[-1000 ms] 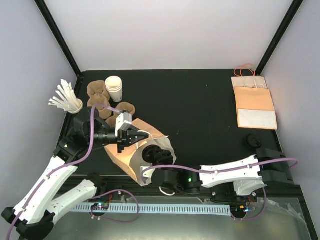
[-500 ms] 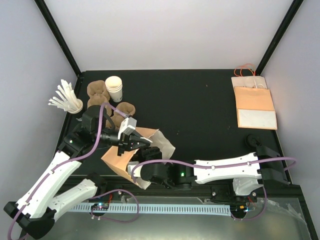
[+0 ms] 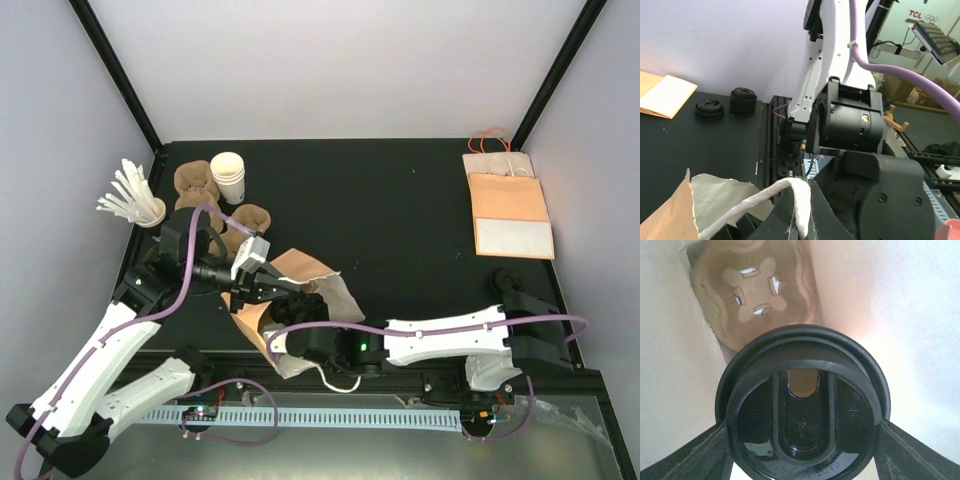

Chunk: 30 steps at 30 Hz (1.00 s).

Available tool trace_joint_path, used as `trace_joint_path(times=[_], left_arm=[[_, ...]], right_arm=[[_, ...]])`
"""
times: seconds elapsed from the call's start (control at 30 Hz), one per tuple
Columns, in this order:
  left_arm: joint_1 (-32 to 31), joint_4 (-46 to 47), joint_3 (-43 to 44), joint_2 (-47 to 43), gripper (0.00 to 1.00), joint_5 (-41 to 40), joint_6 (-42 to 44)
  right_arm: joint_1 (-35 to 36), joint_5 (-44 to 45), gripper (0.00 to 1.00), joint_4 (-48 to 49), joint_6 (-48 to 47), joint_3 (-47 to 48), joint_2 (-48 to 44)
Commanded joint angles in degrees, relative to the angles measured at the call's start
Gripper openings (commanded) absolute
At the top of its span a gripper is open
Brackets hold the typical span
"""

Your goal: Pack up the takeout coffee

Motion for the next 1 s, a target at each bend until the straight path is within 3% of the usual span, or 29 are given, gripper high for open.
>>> trace_joint_path(times=[0.0,0.2,0.43,0.8,0.97], left_arm=[[-0.2,1.7,2.9,1.4,0.02,5.9,2.0],[-1.9,5.9,2.5,5.5,0.02,8.2,1.8],[-6.4,9.9,4.9,12.1,0.02,7.8,4.3],[-6.7,7.9,0.5,7.2,0.03,1.7,5.3],[-6.6,9.7,-1.2,3.1,0.35,-5.1,0.1]], right_arm=[[-1.9,4.0,0.42,-2.2,2.9,-2.4,-4.2],[-1.8,5.8,0.43,-16.7,17.2,-1.9,-10.8],[-1.7,4.3,0.43,-27.5,24.4,-1.2,-13.7],[-1.3,2.0,0.41,-24.5,23.0,-0.8,-9.6],[-1.3,2.4,0.41,-20.9,20.4,-1.9,-10.7]])
